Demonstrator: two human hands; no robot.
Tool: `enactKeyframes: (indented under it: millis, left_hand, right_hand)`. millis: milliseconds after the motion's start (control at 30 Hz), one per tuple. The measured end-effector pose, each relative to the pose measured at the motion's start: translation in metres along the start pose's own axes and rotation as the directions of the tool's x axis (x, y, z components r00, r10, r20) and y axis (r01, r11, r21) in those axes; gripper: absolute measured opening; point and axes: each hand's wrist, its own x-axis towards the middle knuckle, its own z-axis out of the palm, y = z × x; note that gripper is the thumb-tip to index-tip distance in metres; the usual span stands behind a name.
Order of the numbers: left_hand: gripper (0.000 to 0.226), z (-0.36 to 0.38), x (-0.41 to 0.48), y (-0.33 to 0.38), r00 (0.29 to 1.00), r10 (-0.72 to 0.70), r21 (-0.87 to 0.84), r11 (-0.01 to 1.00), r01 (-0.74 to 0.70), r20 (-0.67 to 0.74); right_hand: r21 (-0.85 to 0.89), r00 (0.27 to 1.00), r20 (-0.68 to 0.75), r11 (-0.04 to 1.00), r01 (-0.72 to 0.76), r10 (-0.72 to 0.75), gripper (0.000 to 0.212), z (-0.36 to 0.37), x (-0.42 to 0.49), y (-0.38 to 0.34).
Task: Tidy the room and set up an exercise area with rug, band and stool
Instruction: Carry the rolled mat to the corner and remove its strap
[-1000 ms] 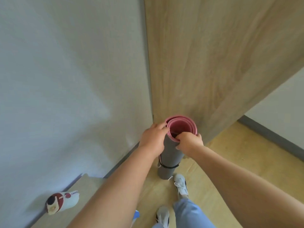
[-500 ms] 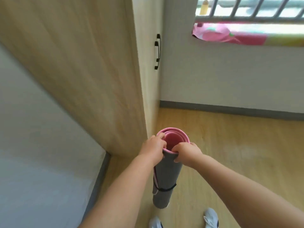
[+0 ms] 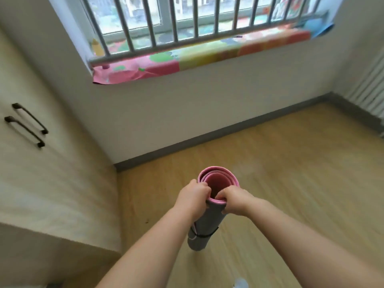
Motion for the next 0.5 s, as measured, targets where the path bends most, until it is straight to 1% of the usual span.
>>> enactKeyframes:
  millis: [33,133,200,267,367,500]
  left_hand:
    - [0.02,0.0,0.006,0.004,1.0,0.001,-0.002,1.0,-0.001,-0.015]
    - [0.018,0.001,0.06,0.069,0.995,0.089,-0.002,0.996,-0.089,-0.044]
    - [0.019,0.001,0.096,0.107,0.985,0.166,0.009,0.986,-0.166,-0.038]
    - [0.019,-0.001,0.121,0.131,0.974,0.223,0.029,0.975,-0.222,-0.038]
    - [0.021,0.003,0.175,0.168,0.958,0.288,0.032,0.957,-0.287,-0.015]
    - [0.022,0.004,0.249,0.207,0.914,0.405,0.024,0.914,-0.405,0.006]
  right_hand:
    - [-0.042,1.0,-0.004,0.999,0.007,-0.008,0.026,-0.004,0.0,0.004]
    - [-0.159,0.99,-0.135,0.986,-0.051,0.029,0.017,-0.027,-0.012,0.076]
    - [-0.122,0.969,-0.229,0.985,-0.125,0.095,0.02,-0.042,-0.016,0.124]
    - [-0.098,0.956,-0.263,0.982,-0.159,0.128,0.023,-0.056,-0.019,0.152]
    - [-0.113,0.936,-0.301,0.968,-0.226,0.183,0.024,-0.083,-0.017,0.2]
    - [-0.084,0.908,-0.298,0.939,-0.333,0.296,0.024,-0.119,-0.002,0.259]
